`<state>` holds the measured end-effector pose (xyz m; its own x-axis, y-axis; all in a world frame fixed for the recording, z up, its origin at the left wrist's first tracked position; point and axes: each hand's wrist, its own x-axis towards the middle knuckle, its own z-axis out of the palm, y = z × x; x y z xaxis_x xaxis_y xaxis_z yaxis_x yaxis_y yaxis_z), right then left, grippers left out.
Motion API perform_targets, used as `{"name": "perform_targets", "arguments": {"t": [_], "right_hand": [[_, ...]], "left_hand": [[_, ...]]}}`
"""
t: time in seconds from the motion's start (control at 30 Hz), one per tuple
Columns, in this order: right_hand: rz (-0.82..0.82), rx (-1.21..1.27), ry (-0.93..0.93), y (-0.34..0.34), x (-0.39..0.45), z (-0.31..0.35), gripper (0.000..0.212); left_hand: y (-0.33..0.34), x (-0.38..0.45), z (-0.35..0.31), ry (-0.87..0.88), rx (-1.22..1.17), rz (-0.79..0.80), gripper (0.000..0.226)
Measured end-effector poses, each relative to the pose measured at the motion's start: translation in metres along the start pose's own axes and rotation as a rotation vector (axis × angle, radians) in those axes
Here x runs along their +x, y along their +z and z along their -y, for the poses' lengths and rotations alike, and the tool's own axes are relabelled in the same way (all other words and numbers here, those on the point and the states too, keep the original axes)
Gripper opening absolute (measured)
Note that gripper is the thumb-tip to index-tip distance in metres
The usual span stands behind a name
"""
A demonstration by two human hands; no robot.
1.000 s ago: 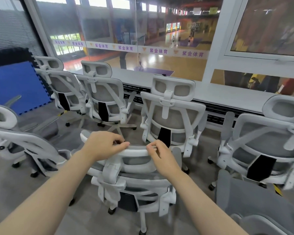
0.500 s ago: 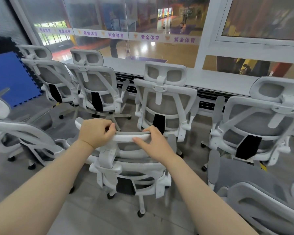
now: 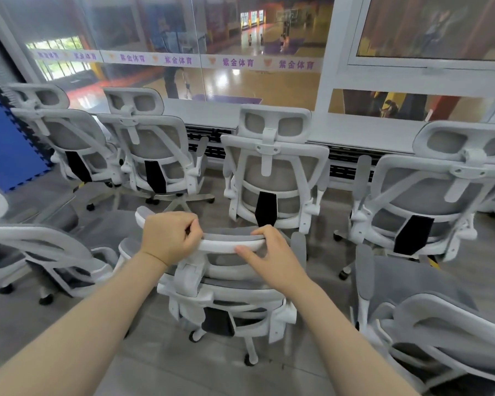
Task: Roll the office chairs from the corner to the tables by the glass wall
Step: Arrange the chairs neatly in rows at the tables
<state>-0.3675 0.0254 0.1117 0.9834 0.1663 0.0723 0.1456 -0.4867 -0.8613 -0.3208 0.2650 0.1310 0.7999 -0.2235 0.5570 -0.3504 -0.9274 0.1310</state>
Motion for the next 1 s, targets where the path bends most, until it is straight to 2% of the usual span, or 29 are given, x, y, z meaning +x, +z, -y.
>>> {"name": "perform_targets", "arguments": {"t": [0.4, 0.73, 1.0], "right_hand": [[-0.041, 0.005, 0.019, -0.016, -0.04, -0.009, 0.036], [-0.204, 0.143, 0.005, -0.014, -0.063, -0.026, 0.039], [-0.199, 0.176, 0.051, -0.022, -0.064, -0.033, 0.03]], "left_hand": [[-0.005, -0.019, -0.033, 0.038, -0.043, -0.022, 0.04], [-0.006, -0.024, -0.066, 0.032, -0.035, -0.043, 0.036], [0.001, -0.018, -0.069, 0.068, -0.07, -0.039, 0.031]]}}
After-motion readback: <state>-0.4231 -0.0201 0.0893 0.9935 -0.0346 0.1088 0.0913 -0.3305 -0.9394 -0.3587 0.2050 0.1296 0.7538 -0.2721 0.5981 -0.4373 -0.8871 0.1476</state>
